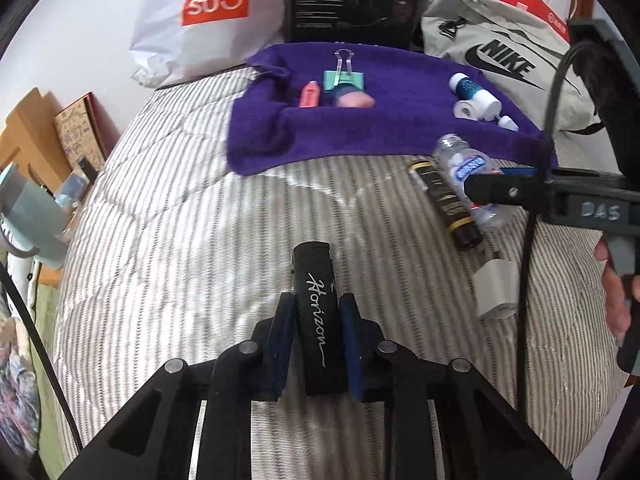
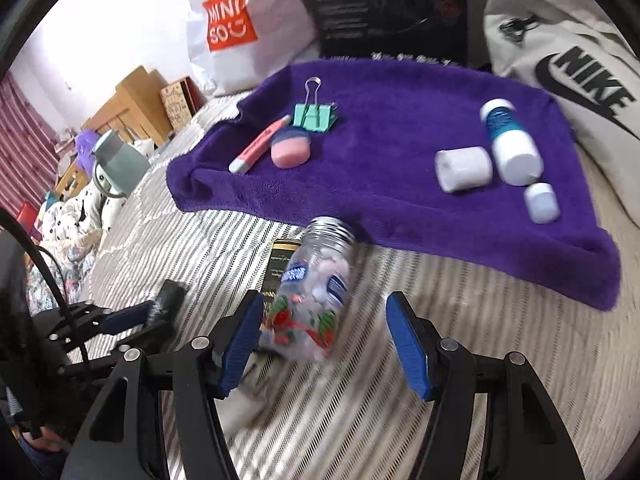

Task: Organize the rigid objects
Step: 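Grasp the black Horizon case with the left tool while the right tool grasps the watermelon bottle, then lift and carry the Horizon case and watermelon bottle toward the purple towel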

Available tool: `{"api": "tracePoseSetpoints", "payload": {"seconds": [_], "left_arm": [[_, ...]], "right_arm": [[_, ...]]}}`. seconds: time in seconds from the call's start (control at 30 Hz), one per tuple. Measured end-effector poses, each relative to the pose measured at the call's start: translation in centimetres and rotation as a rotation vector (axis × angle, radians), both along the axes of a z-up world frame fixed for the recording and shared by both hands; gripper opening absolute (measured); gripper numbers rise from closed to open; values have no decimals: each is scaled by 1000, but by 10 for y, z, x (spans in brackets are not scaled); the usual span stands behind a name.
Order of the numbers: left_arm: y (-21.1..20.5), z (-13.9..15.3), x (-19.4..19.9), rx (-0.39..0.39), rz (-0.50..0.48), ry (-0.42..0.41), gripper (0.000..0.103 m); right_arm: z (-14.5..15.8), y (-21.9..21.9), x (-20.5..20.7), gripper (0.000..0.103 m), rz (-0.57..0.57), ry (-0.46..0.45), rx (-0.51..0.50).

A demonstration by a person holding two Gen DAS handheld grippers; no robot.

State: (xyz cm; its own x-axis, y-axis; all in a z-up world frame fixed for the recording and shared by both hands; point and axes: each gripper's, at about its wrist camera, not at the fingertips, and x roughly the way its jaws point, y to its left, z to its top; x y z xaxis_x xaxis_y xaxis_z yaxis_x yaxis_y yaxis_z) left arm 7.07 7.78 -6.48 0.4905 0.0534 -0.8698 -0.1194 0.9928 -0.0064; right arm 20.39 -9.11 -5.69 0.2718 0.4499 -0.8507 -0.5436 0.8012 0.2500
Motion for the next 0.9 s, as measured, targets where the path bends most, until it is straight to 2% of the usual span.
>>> {"api": "tracePoseSetpoints", "payload": {"seconds": [0.13,0.2,0.27,0.3,0.33,0.4,0.6,0.77,0.9], "left_arm": [[7,-1,0,-17,-2,-2,22],[8,-1,0,-16,-5,-6,22],[8,-1,0,-14,-9,-8,22],[8,-1,1,-12,-11,-8,22],[8,-1,1,-10,-14,-10,22],[8,-2,2,-6,-17,-12,22],[6,-2,11,7,-29,-19,22],[2,-2,20,29,-45,-19,23],[0,-3,26,43,-45,-18,24]], "right_arm": [[-12,9,2,62,-7,-1,-40],[-13,13,1,59,-5,-39,-59],[-12,14,1,53,-1,-53,-62],[-11,13,0,43,5,-60,-74],[-11,12,0,42,9,-62,-97],[-12,6,-4,41,31,-87,-146],[-11,-38,-15,41,-10,-103,-215],[-10,-71,-30,41,-29,-100,-256],[-12,-75,-33,43,-34,-117,-263]]}}
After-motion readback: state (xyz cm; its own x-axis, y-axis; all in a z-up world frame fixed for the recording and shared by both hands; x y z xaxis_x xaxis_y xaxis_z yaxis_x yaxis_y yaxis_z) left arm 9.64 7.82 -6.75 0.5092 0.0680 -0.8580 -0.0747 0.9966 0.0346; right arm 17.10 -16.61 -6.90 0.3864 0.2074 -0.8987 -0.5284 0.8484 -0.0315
